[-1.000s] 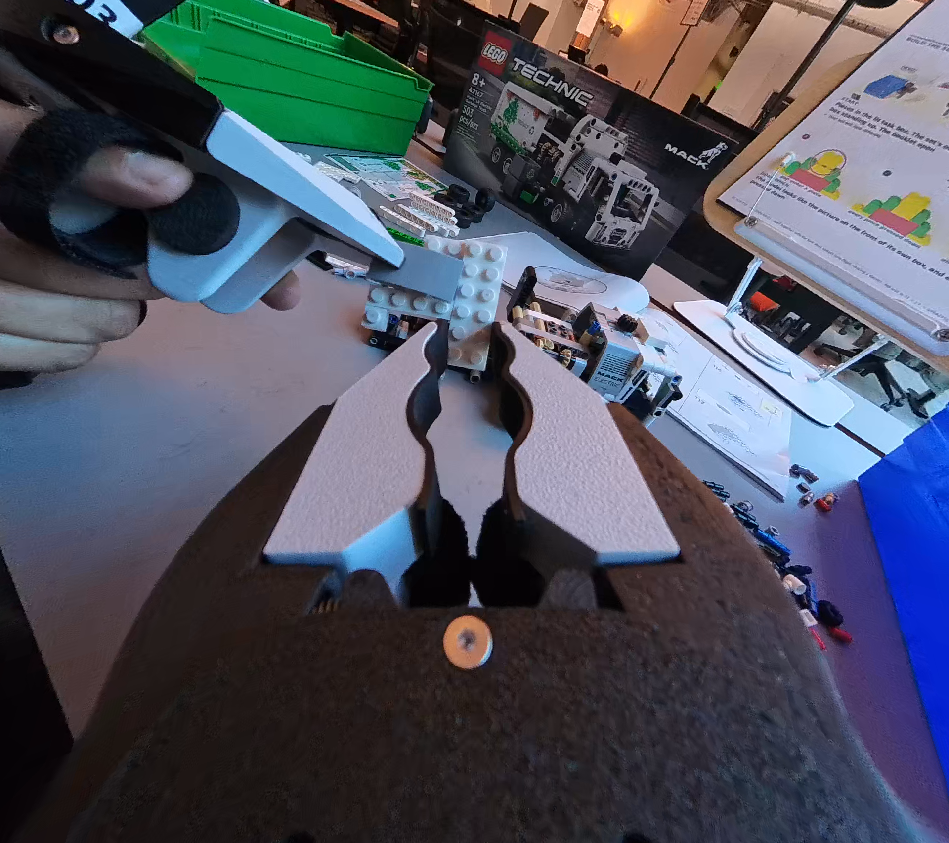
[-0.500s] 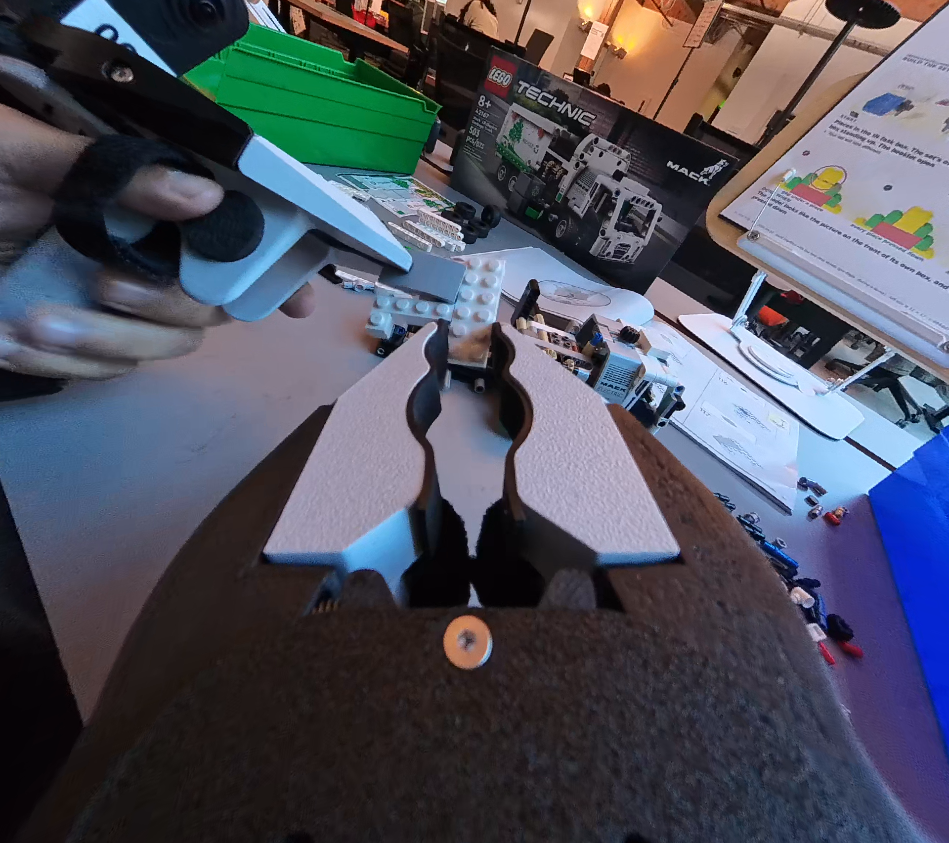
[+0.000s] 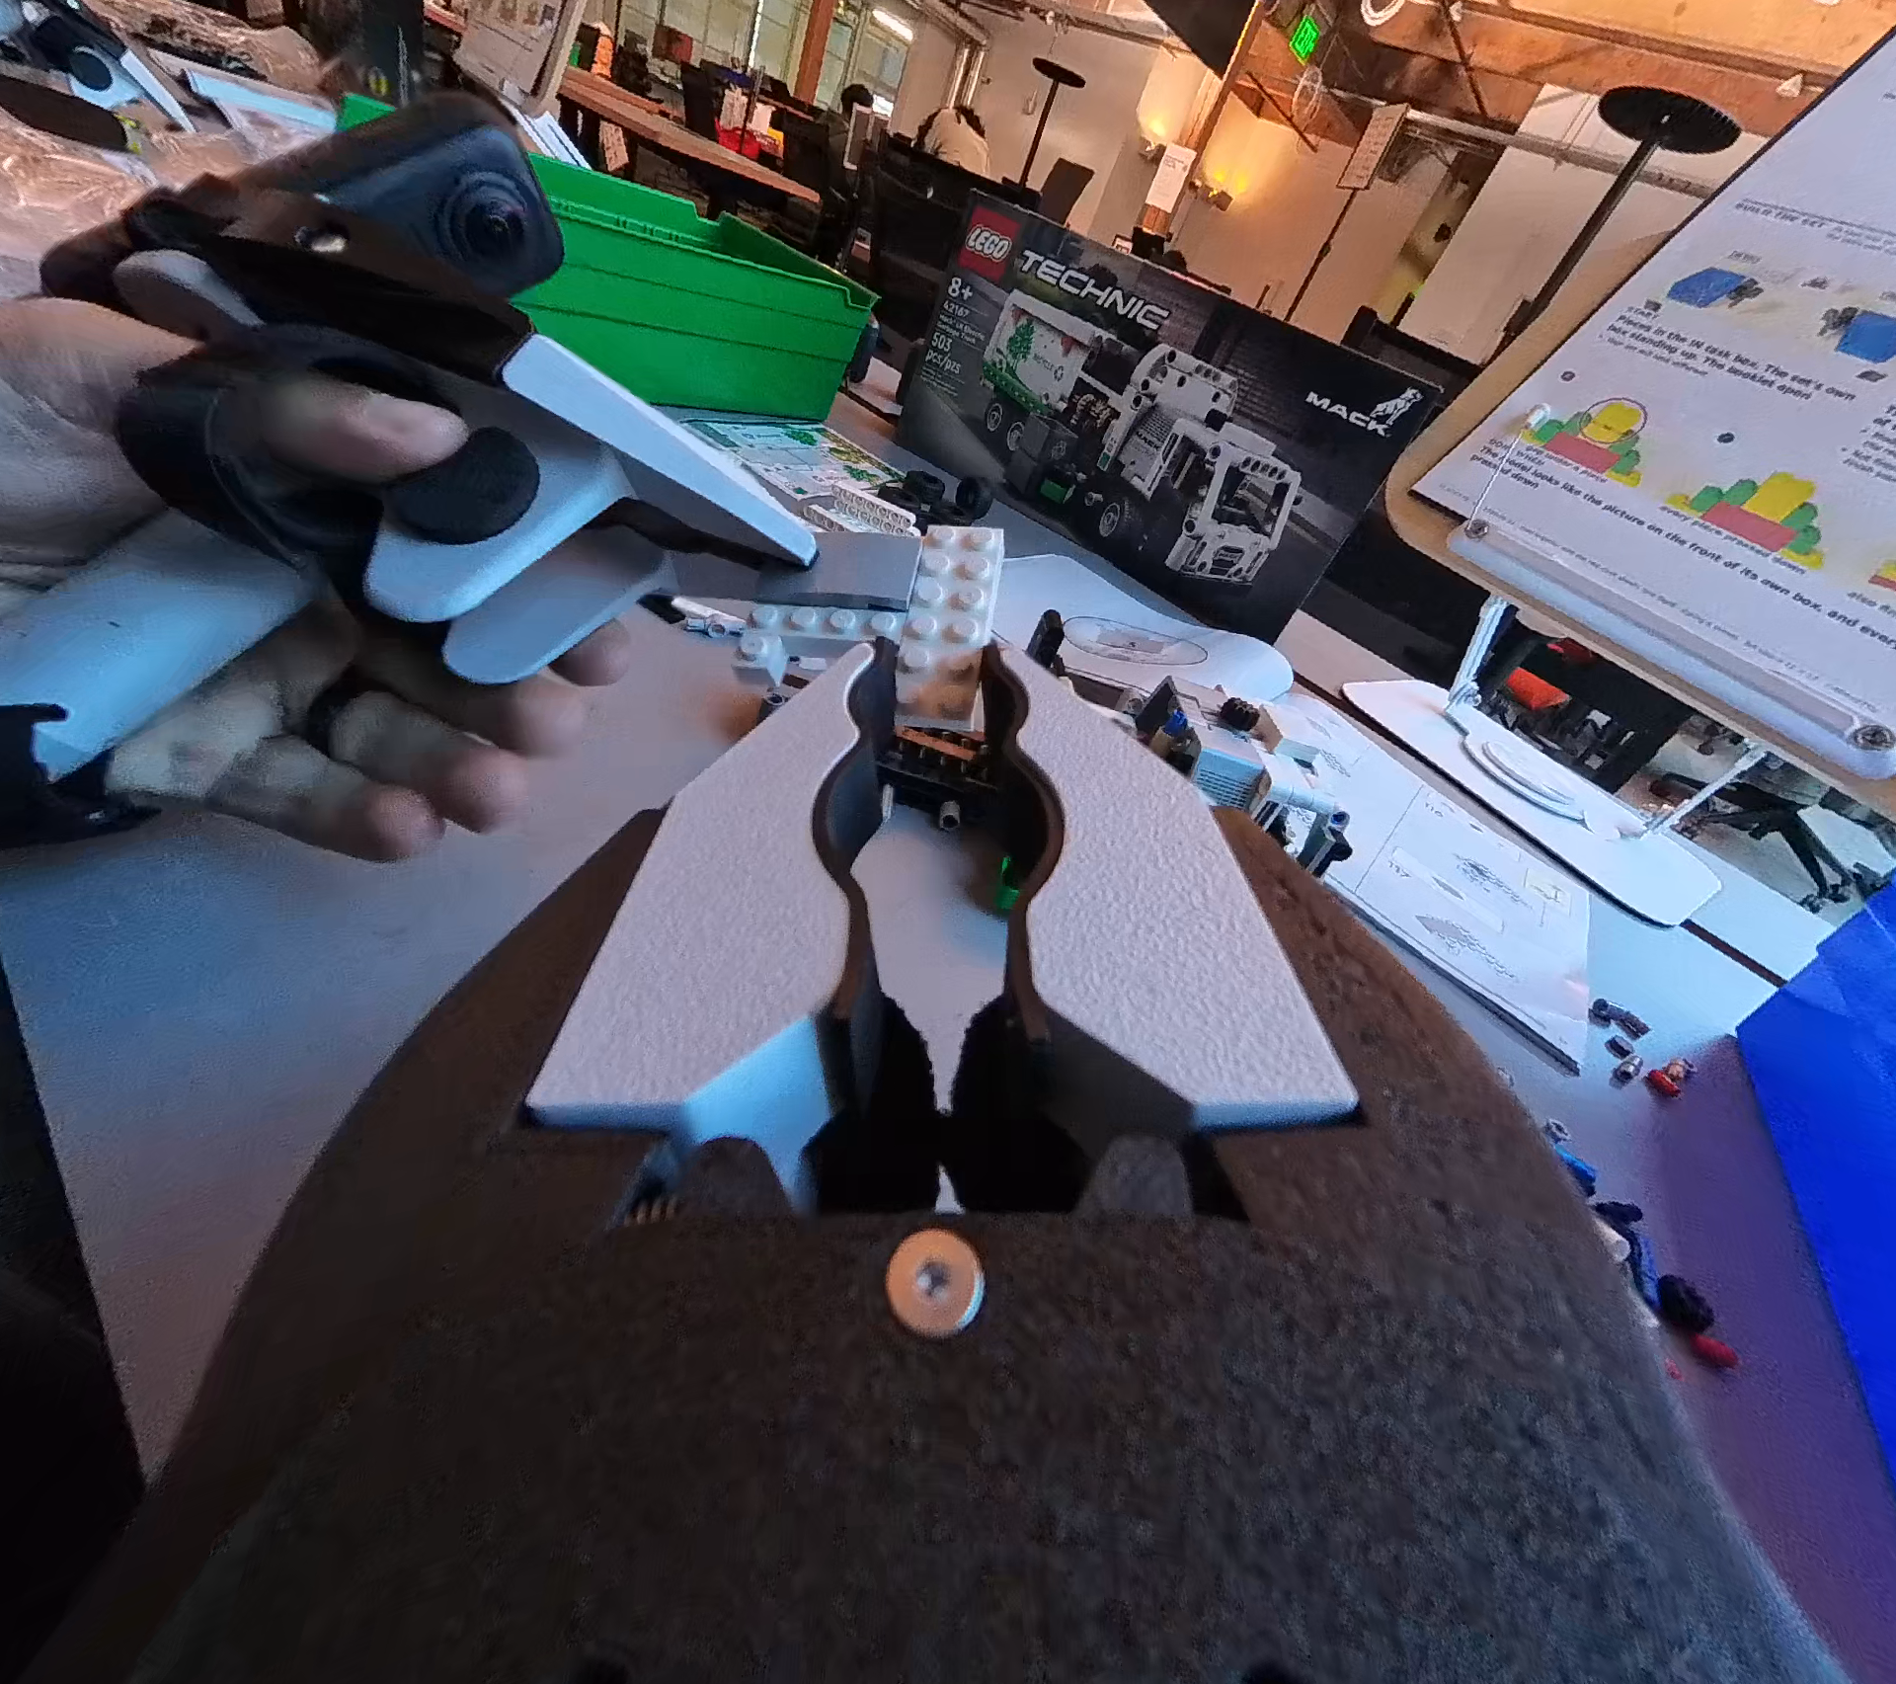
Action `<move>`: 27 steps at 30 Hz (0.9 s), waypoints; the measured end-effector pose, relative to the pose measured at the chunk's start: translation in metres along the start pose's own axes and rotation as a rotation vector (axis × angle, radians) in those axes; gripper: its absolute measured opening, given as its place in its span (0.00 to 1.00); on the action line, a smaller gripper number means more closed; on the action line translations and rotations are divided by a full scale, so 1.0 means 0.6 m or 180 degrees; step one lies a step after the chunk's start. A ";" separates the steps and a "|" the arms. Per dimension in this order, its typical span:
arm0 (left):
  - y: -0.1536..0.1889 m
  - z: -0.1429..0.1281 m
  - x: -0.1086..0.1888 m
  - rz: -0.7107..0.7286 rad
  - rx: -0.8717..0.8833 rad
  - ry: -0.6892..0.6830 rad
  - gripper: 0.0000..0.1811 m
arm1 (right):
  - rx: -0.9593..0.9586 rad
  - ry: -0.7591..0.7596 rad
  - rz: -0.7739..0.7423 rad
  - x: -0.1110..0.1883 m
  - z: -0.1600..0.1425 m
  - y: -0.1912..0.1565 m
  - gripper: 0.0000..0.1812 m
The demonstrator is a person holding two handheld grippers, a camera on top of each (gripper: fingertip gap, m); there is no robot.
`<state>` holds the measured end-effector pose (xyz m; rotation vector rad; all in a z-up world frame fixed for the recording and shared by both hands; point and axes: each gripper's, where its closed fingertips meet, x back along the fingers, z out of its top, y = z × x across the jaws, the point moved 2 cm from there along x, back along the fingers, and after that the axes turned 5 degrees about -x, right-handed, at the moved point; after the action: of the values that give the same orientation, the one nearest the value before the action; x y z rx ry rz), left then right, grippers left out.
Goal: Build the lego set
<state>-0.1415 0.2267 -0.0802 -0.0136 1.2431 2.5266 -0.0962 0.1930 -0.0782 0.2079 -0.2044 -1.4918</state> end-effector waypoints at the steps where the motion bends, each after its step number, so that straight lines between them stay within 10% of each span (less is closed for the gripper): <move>1: 0.002 0.001 0.000 0.0010 -0.0036 -0.0015 0.02 | 0.0013 0.0034 0.0000 0.001 0.002 0.000 0.09; 10: -0.001 0.001 0.007 0.0098 -0.0134 -0.0147 0.02 | 0.0111 0.0276 0.0218 -0.001 0.008 -0.013 0.08; 27: -0.049 -0.052 0.051 0.0945 -0.0782 -0.0899 0.02 | -0.0878 -0.2217 0.0307 0.074 -0.150 -0.026 0.08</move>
<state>-0.1659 0.2280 -0.1267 0.4869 0.8738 2.7922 -0.0846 0.1485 -0.1686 -0.5470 -0.5508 -1.4306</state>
